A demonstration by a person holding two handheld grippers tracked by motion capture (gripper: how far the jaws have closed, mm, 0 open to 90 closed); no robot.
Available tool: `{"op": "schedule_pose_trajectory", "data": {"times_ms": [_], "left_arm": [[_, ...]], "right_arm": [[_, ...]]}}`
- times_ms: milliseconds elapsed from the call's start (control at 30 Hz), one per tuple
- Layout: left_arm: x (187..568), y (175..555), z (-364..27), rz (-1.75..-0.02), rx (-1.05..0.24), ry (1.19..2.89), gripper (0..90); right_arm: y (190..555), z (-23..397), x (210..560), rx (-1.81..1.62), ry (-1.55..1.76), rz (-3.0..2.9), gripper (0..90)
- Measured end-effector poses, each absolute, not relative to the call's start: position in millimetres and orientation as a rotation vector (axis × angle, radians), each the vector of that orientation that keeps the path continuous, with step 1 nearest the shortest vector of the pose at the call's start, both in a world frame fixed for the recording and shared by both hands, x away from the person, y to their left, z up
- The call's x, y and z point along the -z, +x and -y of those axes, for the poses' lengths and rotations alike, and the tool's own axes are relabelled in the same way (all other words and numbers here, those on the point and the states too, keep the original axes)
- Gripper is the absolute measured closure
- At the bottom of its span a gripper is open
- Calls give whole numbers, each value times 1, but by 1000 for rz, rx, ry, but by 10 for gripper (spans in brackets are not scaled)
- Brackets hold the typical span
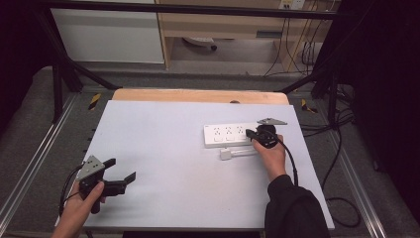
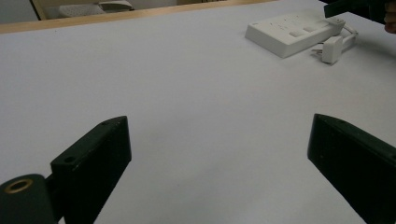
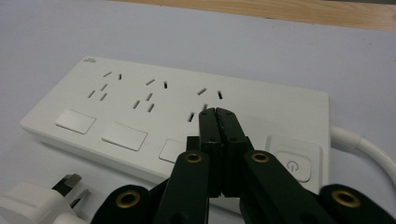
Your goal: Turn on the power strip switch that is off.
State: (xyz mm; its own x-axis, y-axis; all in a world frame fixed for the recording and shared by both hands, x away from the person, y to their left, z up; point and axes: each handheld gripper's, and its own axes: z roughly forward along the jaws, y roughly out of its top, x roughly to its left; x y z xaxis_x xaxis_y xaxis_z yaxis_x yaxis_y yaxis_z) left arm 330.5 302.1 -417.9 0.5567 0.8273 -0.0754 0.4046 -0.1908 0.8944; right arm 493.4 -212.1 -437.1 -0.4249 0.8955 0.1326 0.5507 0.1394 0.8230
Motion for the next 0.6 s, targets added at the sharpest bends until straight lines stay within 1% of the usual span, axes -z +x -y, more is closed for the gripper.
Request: {"op": "schedule_pose_trajectory", "data": {"times_ms": [600], "left_arm": [[418,331,-302,-1015,-535,1805,62]], "right_arm": [[492,210,443,-1212,1389,-2036,900]]}}
